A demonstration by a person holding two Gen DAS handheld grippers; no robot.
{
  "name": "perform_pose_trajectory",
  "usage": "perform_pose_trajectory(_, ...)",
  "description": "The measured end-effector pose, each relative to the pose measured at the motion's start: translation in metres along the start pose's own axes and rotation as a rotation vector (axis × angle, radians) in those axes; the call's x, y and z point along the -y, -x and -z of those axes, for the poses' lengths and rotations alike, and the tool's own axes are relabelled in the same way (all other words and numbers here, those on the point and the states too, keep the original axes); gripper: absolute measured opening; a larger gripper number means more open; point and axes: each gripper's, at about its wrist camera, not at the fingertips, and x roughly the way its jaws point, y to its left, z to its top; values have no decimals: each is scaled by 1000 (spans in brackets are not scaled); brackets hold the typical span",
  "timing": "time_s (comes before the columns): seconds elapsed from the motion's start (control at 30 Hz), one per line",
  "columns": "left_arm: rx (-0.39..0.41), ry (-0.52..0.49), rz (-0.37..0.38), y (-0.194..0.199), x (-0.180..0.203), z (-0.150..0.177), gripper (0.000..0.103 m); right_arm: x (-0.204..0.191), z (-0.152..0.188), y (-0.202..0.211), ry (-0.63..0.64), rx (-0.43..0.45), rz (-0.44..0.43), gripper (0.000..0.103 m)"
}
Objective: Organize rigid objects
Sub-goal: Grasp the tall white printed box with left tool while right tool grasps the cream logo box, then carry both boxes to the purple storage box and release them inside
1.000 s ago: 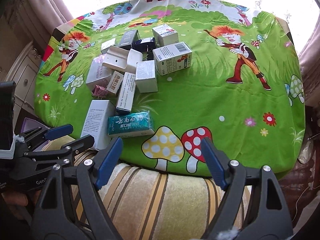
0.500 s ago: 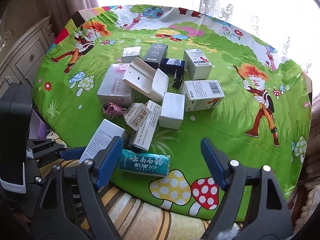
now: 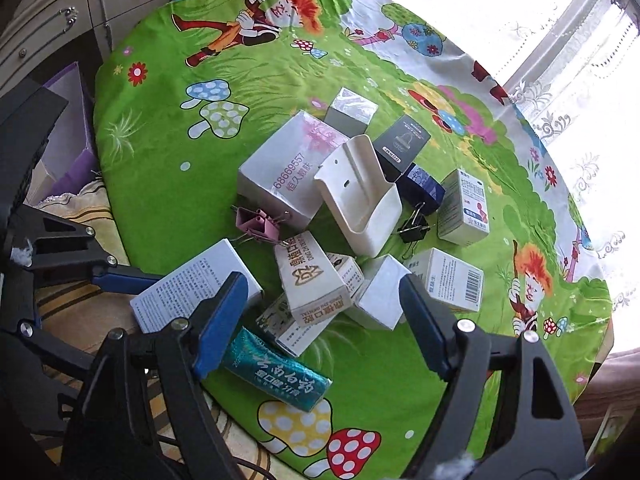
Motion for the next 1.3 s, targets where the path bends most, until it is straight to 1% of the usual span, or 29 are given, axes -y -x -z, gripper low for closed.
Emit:
perform_pose_trajectory(0.13, 2, 6, 7, 2, -2, 2, 46, 3, -2, -11, 22, -49, -19, 56)
perform_pose_trajectory(0.2, 3, 8, 9, 3, -3, 2, 46, 2, 0, -15, 33, -70, -29, 49)
perform_pose_trajectory(0.23, 3, 9, 9, 4, -4, 4, 46, 1, 1, -16, 39, -78, -30, 43)
perform_pose_trajectory(0.43, 9, 15, 0, 5, -4, 5, 46, -1, 9, -6, 14, -57, -62, 39)
perform_pose_trajectory(0.63, 41, 21, -13, 15, -4, 9, 46, 2, 21, 16, -85, -21, -69, 39)
perform_pose_trajectory(0.8, 79, 25, -27, 29, -4, 15, 46, 4, 33, 45, -193, 33, -86, 39)
perform_pose_trajectory(0.87, 94, 32, -29, 35, -5, 18, 44, 2, 39, 56, -229, 55, -93, 39)
perform_pose_trajectory(1.03, 133, 53, -34, 52, -10, 28, 42, -5, 48, 76, -307, 104, -136, 39)
perform_pose_trajectory(1.3, 204, 108, -42, 84, -30, 48, 42, -26, 54, 93, -371, 144, -205, 39)
